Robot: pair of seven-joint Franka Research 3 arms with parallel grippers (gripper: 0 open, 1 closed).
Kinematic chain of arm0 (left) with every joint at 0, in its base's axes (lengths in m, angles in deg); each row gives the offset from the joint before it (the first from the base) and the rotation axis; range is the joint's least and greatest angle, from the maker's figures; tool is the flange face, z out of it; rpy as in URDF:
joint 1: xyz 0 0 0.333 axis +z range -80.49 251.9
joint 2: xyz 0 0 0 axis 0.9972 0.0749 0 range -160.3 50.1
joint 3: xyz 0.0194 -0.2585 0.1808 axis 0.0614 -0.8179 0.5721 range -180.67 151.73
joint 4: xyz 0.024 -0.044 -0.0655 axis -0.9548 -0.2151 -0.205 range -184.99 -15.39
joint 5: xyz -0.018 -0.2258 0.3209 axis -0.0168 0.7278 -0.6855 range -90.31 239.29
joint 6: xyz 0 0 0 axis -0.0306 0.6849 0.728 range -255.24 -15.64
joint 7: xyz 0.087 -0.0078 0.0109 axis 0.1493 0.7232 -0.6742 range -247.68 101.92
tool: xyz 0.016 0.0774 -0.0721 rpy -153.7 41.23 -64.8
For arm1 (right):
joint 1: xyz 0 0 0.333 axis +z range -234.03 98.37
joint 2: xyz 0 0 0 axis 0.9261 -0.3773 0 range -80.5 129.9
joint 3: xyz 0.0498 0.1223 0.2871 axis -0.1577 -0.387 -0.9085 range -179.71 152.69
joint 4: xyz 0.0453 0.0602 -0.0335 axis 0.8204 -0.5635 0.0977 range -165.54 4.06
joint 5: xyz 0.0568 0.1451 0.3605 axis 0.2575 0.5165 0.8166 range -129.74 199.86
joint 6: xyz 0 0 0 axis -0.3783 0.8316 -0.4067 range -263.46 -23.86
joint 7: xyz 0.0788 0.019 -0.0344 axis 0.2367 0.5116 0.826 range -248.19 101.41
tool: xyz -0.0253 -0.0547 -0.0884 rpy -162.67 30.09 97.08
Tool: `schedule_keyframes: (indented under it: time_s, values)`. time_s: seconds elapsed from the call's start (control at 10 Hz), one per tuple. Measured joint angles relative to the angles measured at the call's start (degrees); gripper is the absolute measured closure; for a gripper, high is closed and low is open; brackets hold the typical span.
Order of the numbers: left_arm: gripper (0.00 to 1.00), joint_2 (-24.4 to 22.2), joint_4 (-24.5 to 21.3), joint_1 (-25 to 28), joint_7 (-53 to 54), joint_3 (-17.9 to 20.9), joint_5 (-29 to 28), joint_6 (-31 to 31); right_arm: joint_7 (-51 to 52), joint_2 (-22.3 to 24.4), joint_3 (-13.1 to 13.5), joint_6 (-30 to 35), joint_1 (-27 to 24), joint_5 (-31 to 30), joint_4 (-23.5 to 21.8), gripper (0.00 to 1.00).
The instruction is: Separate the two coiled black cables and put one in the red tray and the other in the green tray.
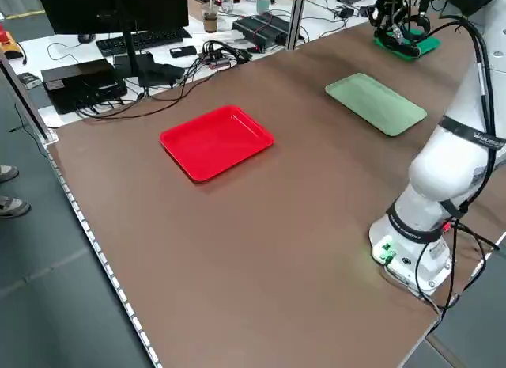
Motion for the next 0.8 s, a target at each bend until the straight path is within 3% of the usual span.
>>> schedule_keyframes:
  time_s: [0.3, 0.5, 0.8]
  values:
    - [0.76, -0.3, 0.0, 0.0, 2.5, 7.5, 0.0, 1.9, 0.2, 0.0, 0.1, -2.0, -6.9, -6.7, 1.4, 0.84]
    - [0.76, -0.5, -0.2, -0.1, 4.5, 13.5, 0.1, 2.3, 0.2, -0.7, 0.1, -6.9, -9.5, -9.9, 1.3, 0.84]
    - [0.76, -1.6, -1.1, 0.1, 16.1, 25.1, 3.1, 2.5, 0.2, -4.3, 0.2, -15.1, -13.0, -13.4, 1.2, 0.84]
